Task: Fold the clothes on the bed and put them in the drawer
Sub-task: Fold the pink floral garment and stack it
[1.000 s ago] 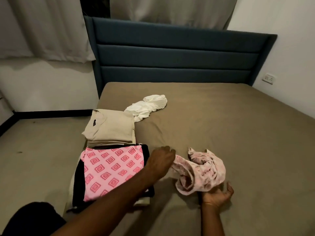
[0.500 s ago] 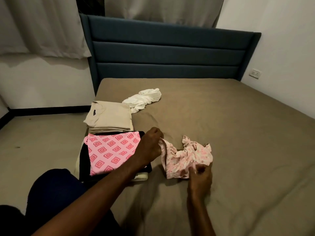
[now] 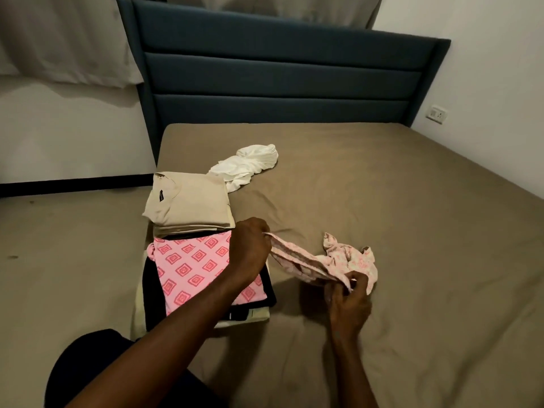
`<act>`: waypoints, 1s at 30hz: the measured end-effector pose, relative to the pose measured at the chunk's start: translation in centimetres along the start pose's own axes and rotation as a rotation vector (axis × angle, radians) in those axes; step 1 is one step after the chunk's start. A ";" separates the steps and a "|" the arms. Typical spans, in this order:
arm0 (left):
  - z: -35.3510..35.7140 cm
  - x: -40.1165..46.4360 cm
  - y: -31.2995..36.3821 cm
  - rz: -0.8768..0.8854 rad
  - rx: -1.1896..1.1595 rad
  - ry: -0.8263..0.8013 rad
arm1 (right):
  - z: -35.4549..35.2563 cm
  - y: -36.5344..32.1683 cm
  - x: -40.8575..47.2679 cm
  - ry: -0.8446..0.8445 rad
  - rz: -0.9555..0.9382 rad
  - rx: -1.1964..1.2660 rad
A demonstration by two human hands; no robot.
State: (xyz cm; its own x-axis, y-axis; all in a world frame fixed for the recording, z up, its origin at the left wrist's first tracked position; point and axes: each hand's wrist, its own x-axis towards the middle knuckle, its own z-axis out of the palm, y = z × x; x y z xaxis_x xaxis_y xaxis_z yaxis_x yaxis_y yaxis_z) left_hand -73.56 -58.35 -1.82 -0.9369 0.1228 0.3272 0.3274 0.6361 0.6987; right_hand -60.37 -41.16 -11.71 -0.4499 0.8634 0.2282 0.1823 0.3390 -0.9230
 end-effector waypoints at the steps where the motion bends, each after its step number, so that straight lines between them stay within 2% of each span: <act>1: -0.4 0.8 -0.1 -0.071 -0.055 0.012 | -0.6 -1.0 1.5 -0.053 0.064 0.215; 3: -1.2 2.2 -0.2 -0.204 -0.165 0.038 | -2.2 -2.0 3.8 -0.267 0.334 0.651; 5: -1.6 3.2 -0.1 -0.248 -0.240 0.073 | -3.4 -2.0 4.9 -0.473 0.440 0.817; 7: -1.7 3.2 0.1 -0.213 -0.227 0.128 | -3.9 -2.1 4.8 -0.594 0.425 0.746; 9: -1.8 2.7 -0.2 -0.162 -0.194 0.176 | -3.9 -1.9 4.3 -0.590 0.460 0.780; 12: -1.2 1.3 -1.9 0.049 -0.010 0.193 | -4.2 -1.4 3.2 -0.558 0.558 0.834; 14: -1.0 0.6 -2.9 0.115 0.140 0.209 | -4.6 -1.4 2.3 -0.572 0.486 0.650; 17: -1.6 0.2 -4.4 0.059 0.273 0.160 | -5.7 -1.6 1.2 -0.600 0.311 0.366; 20: -2.1 0.5 -6.1 -0.004 0.362 0.049 | -6.9 -1.4 1.6 -0.532 0.191 0.285; 22: -1.8 0.4 -6.5 0.079 0.425 -0.108 | -7.2 -1.1 2.3 -0.409 0.072 0.175; 24: -1.1 0.2 -6.2 0.169 0.451 -0.304 | -7.4 -1.2 2.9 -0.244 0.012 0.208; 25: -0.8 0.0 -5.9 0.164 0.407 -0.344 | -7.5 -1.6 3.3 -0.169 -0.025 0.237; 27: -0.3 -0.2 -5.0 0.045 0.179 -0.297 | -7.9 -2.2 4.5 -0.032 -0.111 0.176; 28: -0.1 0.0 -4.4 -0.070 0.030 -0.269 | -8.2 -2.4 5.2 0.015 -0.160 0.073; 30: 0.2 1.3 -3.2 -0.285 -0.258 -0.237 | -8.6 -3.0 6.5 0.088 -0.201 -0.294</act>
State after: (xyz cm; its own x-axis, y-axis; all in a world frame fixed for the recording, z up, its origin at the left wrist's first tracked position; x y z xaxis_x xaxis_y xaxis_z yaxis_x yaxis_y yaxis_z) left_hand -75.82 -60.08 -3.76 -0.9865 0.1601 -0.0349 0.0439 0.4631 0.8852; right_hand -56.32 -33.36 -4.78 -0.4280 0.7929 0.4337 0.3474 0.5874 -0.7310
